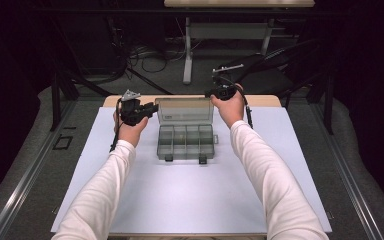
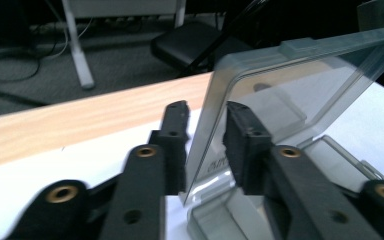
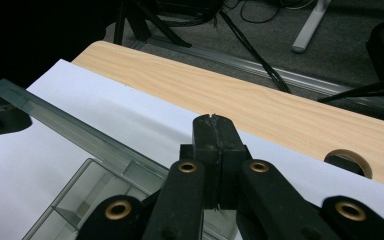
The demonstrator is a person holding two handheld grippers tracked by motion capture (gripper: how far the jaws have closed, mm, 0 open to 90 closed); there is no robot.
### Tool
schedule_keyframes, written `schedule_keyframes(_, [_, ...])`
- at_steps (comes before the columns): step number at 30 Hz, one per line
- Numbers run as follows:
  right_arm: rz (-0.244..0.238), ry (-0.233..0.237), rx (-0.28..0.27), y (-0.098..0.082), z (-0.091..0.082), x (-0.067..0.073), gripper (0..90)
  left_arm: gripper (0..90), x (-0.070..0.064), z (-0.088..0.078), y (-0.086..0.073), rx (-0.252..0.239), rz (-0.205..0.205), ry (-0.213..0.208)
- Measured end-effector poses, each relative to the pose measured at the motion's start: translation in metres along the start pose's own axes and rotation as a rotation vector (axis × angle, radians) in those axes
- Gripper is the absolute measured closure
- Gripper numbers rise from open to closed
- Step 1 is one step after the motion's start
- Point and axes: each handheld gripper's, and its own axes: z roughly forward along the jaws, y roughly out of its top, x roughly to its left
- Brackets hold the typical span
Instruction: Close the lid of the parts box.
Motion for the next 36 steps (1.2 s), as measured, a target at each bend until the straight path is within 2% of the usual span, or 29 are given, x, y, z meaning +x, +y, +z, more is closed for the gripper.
schedule_keyframes(3, [-0.001,0.010,0.007,-0.003,-0.001,0.002,90.0,63.8,-0.002,-0.013,-0.004,0.022,0.019,0.000])
schedule_keyframes(6, [-0.008,0.024,0.010,-0.008,-0.002,0.004,90.0,67.8,-0.006,-0.026,-0.010,0.046,0.005,0.004])
schedule_keyframes(7, [-0.012,0.026,0.013,-0.009,-0.003,0.005,90.0,73.5,-0.007,-0.030,-0.011,0.076,-0.017,-0.008])
schedule_keyframes(10, [-0.014,0.043,0.013,-0.013,-0.006,0.006,90.0,88.4,-0.012,-0.035,-0.016,0.098,-0.072,-0.075])
schedule_keyframes(11, [-0.012,0.050,0.017,-0.015,-0.007,0.007,90.0,89.9,-0.014,-0.034,-0.018,0.102,-0.092,-0.093])
schedule_keyframes(15, [-0.021,0.076,0.028,-0.024,-0.010,0.010,90.0,90.0,-0.023,-0.031,-0.022,0.134,-0.099,-0.144])
schedule_keyframes(19, [-0.036,0.107,0.053,-0.038,-0.012,0.016,90.0,90.0,-0.032,-0.028,-0.028,0.139,-0.099,-0.165])
schedule_keyframes(27, [-0.057,0.182,0.107,-0.079,-0.013,0.026,90.0,90.0,-0.042,-0.025,-0.057,0.181,-0.091,-0.193])
schedule_keyframes(31, [-0.034,0.207,0.107,-0.094,-0.013,0.024,90.0,90.0,-0.044,-0.028,-0.072,0.217,-0.077,-0.193])
schedule_keyframes(36, [0.000,0.222,0.121,-0.108,-0.010,0.020,90.0,90.0,-0.049,-0.039,-0.089,0.225,-0.079,-0.210])
